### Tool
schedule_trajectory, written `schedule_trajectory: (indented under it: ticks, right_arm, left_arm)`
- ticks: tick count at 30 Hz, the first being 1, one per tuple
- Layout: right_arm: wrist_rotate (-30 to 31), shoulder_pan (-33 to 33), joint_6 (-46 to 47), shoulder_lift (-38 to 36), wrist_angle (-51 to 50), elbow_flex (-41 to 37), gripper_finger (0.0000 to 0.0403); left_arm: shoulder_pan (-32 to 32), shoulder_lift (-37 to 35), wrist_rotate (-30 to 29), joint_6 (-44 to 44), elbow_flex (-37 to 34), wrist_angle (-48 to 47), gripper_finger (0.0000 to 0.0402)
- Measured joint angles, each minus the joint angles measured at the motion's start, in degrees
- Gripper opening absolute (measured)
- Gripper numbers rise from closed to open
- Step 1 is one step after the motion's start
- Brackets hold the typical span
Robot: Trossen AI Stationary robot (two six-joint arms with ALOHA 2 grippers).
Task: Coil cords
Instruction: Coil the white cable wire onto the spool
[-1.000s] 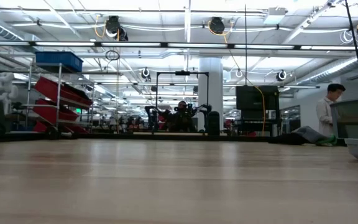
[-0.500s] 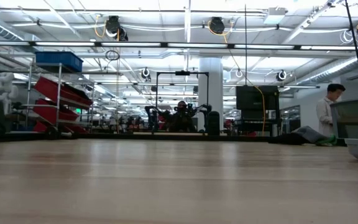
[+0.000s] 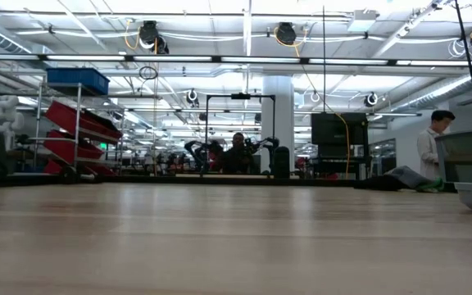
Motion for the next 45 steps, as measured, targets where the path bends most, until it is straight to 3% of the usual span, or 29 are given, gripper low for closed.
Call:
schedule_trajectory:
  ticks: [13, 19, 35, 45]
  right_arm:
    - [-2.01, -0.61, 3.44, 0.00, -2.01, 0.00, 0.0005]
    - [-0.85, 0.32, 6.75, -0.07, -6.42, 0.04, 0.0002]
    - [14.27, 7.70, 8.91, -0.22, -16.42, 0.07, 0.0000]
    - [22.70, 11.76, 8.85, -0.25, -19.81, 0.07, 0.0000]
  left_arm:
    - [0.43, 0.72, 0.16, -0.36, 0.04, -0.30, 0.0002]
    - [0.44, 0.73, -0.21, -0.52, 0.04, -0.42, 0.0002]
    - [-3.13, -1.56, -0.30, -0.58, 0.02, -6.83, 0.0002]
    - [-5.24, -3.29, -4.58, -1.56, 0.02, -14.47, 0.0002]
